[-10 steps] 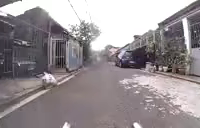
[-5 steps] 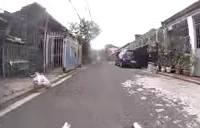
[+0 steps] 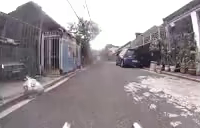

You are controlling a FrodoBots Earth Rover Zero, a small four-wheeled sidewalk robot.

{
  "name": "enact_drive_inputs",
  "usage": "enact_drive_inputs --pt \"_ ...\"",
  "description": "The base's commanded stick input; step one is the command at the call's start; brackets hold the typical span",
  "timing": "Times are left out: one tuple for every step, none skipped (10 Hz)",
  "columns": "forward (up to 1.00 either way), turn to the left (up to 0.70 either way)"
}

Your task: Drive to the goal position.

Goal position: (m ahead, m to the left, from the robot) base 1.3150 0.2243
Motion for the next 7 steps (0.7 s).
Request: enact_drive_inputs --pt "0.70 -0.03" --pt "0.70 -0.08" --pt "0.70 -0.13" --pt "0.70 -0.09" --pt "0.70 0.00" --pt "0.70 0.00" --pt "0.70 0.00"
